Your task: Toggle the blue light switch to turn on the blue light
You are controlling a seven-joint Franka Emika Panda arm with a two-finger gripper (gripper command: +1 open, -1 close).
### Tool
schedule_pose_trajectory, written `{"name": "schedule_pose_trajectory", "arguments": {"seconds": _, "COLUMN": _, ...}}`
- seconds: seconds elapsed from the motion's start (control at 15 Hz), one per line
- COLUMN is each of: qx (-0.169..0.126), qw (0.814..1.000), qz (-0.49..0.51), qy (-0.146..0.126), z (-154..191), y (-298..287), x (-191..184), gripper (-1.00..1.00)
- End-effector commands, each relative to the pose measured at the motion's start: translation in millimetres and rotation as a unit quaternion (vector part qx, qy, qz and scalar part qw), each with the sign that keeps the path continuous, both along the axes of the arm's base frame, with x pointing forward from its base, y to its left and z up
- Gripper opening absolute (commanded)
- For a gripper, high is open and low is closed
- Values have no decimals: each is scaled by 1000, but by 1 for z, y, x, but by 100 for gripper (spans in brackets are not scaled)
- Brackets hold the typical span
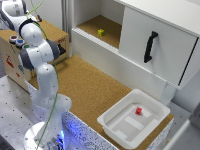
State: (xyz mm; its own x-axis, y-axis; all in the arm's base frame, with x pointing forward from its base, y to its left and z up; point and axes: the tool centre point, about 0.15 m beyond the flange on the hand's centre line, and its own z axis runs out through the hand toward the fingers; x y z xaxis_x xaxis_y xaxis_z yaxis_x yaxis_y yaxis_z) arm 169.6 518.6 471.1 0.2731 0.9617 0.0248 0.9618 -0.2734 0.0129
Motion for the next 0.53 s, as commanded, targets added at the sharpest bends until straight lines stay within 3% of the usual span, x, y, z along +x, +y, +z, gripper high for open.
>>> {"name": "schedule_pose_trajectory", "arguments": {"seconds": 0.0, "qx": -14, "qw": 999, "qz": -9, "qy": -37, "z": -38, "y": 4, "x": -4, "gripper": -100}}
{"name": "schedule_pose_trajectory", "arguments": {"seconds": 0.13, "qx": -17, "qw": 999, "qz": -10, "qy": -44, "z": -35, "y": 2, "x": -6, "gripper": -100}}
{"name": "schedule_pose_trajectory", "arguments": {"seconds": 0.4, "qx": 25, "qw": 994, "qz": -43, "qy": -96, "z": 56, "y": -5, "x": 10, "gripper": -100}}
{"name": "schedule_pose_trajectory", "arguments": {"seconds": 0.47, "qx": 26, "qw": 992, "qz": -50, "qy": -113, "z": 75, "y": -8, "x": 15, "gripper": 100}}
